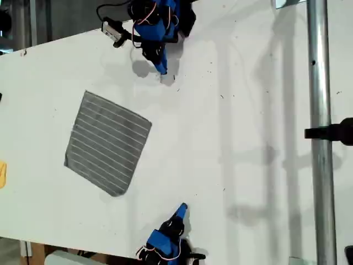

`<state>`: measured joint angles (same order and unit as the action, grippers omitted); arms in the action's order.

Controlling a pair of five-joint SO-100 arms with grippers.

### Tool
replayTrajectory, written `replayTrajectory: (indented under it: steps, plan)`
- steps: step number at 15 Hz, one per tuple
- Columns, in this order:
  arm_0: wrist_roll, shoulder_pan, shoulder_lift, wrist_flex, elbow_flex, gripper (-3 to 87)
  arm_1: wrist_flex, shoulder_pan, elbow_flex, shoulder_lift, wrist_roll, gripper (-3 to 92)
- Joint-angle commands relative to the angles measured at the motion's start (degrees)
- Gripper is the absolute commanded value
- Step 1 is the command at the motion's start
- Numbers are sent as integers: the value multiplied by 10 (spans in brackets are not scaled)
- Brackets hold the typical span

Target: Grasp corners of a towel and fold twice.

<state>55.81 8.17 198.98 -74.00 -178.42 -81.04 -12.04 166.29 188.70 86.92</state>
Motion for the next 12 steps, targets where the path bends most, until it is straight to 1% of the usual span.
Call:
replayTrajectory:
  steps: [1,12]
  plan:
    - [425,-124,3,-3,-4,-27,-4,37,-10,-1,-5,-3]
    - [437,-119,3,-3,-4,-27,-4,45,-11,-1,-5,-3]
